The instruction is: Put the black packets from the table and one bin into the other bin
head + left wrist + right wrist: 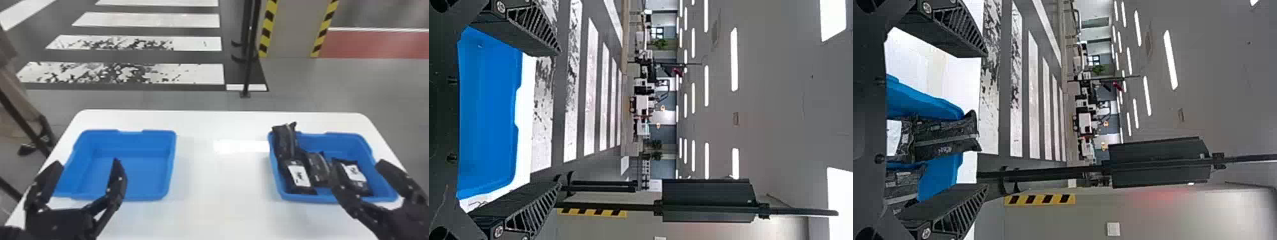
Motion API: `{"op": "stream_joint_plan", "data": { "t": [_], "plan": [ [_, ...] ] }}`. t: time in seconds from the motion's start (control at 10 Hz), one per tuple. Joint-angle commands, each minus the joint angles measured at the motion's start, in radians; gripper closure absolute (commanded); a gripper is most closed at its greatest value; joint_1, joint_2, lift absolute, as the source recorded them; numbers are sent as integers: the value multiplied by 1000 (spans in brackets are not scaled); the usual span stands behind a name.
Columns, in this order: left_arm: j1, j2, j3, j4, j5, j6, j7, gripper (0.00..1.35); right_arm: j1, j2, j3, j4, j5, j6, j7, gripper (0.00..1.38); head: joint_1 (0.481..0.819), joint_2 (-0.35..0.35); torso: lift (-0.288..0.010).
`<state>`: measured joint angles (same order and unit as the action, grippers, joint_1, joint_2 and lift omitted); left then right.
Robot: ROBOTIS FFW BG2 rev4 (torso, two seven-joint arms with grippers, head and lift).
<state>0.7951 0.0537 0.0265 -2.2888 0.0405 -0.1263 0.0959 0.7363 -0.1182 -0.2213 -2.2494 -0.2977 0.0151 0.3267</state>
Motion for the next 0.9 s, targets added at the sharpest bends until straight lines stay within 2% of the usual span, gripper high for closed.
{"op": "stream_joint_plan", "data": {
  "t": [0.0, 0.8],
  "plan": [
    [-2, 2, -3, 0, 3, -4, 1, 94, 0, -1, 0, 0, 1, 0, 0, 88, 695, -9, -110],
    [-10, 15, -22, 0, 13, -6, -1, 93, -3, -4, 6, 2, -1, 0, 2, 88, 695, -21, -110]
  ]
}}
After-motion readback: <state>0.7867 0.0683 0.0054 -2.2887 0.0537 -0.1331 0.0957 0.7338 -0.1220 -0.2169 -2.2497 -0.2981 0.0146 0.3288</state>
